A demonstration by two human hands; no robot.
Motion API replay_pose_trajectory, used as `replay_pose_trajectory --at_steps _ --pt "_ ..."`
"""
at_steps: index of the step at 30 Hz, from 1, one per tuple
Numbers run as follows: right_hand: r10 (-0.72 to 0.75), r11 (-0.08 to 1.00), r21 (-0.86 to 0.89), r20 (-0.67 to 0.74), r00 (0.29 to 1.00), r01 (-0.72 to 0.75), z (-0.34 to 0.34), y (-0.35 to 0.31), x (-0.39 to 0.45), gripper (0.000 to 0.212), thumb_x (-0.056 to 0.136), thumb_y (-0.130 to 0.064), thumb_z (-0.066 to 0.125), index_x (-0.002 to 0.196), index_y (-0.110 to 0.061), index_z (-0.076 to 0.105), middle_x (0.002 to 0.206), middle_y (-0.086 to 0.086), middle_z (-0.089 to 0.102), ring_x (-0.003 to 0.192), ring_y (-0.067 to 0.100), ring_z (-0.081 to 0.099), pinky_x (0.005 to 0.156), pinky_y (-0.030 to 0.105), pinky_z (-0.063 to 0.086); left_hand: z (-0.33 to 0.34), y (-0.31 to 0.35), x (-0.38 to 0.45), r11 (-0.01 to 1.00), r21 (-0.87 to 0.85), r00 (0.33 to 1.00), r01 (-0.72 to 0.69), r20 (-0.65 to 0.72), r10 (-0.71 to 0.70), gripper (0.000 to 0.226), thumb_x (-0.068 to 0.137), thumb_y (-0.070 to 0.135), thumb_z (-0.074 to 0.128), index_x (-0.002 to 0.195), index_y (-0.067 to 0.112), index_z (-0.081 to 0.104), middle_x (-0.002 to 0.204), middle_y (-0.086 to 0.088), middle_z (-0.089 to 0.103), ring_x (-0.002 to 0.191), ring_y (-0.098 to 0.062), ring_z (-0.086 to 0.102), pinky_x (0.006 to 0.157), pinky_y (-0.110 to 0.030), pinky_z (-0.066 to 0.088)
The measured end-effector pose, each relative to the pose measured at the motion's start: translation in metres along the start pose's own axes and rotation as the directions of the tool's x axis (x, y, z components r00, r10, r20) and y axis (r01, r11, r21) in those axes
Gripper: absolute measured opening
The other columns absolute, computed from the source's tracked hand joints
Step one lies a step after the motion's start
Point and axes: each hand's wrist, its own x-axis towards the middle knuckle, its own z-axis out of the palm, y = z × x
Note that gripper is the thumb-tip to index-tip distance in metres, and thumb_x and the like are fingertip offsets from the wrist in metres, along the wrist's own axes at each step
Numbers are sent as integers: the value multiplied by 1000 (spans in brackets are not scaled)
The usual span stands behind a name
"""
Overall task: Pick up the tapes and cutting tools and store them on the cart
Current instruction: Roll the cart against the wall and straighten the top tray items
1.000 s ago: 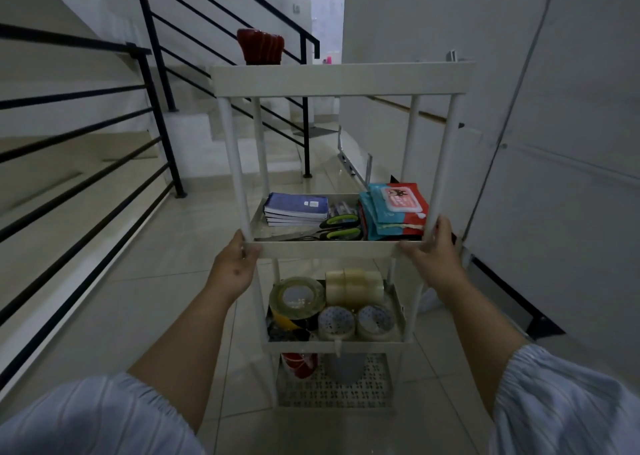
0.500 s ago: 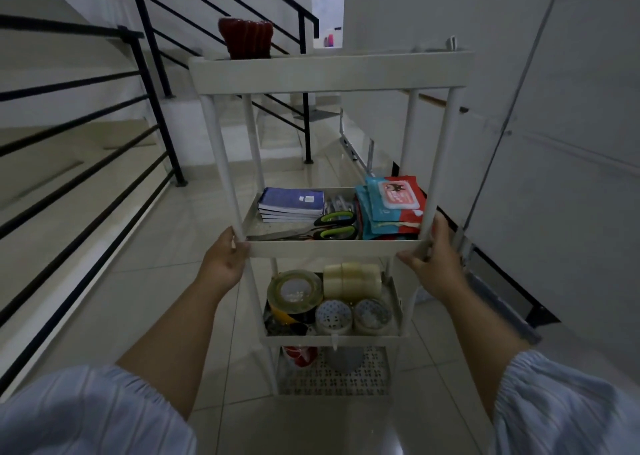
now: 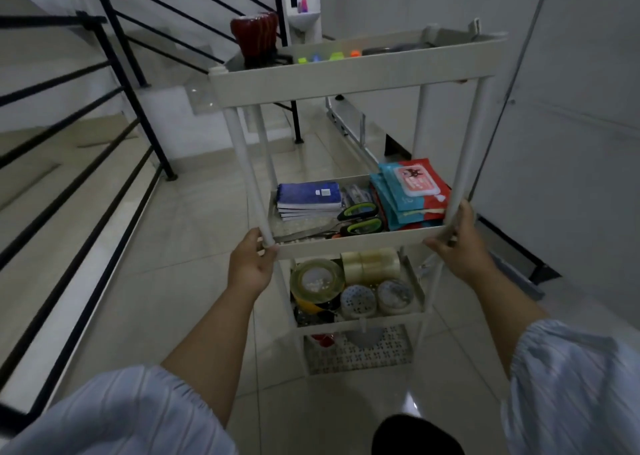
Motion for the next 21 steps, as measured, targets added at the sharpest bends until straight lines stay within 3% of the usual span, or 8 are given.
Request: replay_pose_trajectory --at_steps 4,10,14,19,21 --pt "-3 1000 8 -13 1000 3 0 3 -1 77 79 2 65 137 -26 22 121 -4 42 114 17 47 97 48 45 6 0 -4 1000 5 999 -4 -48 4 25 91 13 52 113 2 52 100 -7 56 90 -20 54 78 -30 45" --pt "-79 997 -11 -7 997 79 -2 19 11 69 77 -4 69 130 -25 31 115 -8 48 109 17 53 93 51 49 13 -12 4 997 -64 993 -44 -115 36 28 89 12 55 117 7 53 99 -6 57 88 -21 56 88 -42 52" --pt "-89 996 13 -15 996 90 -1 22 15 69 77 -2 68 131 -23 31 110 -10 47 103 12 51 88 40 50 15 -21 12 995 -90 991 -47 -127 35 29 88 13 57 117 9 54 98 -8 58 88 -24 58 88 -46 53" --pt "30 997 76 25 999 -32 -9 -1 17 54 77 -4 69 115 -27 38 122 6 49 107 19 54 86 36 49 2 3 11 995 32 994 100 45 -101 15 91 14 52 106 10 49 110 -14 57 94 -23 53 80 -30 42" --pt "76 993 88 52 996 -80 -18 -28 18 42 79 -9 68 110 -23 42 123 12 50 107 23 56 82 34 51 -12 21 14 985 20 982 174 70 -175 17 93 15 47 109 10 46 119 -13 53 100 -22 50 83 -30 40"
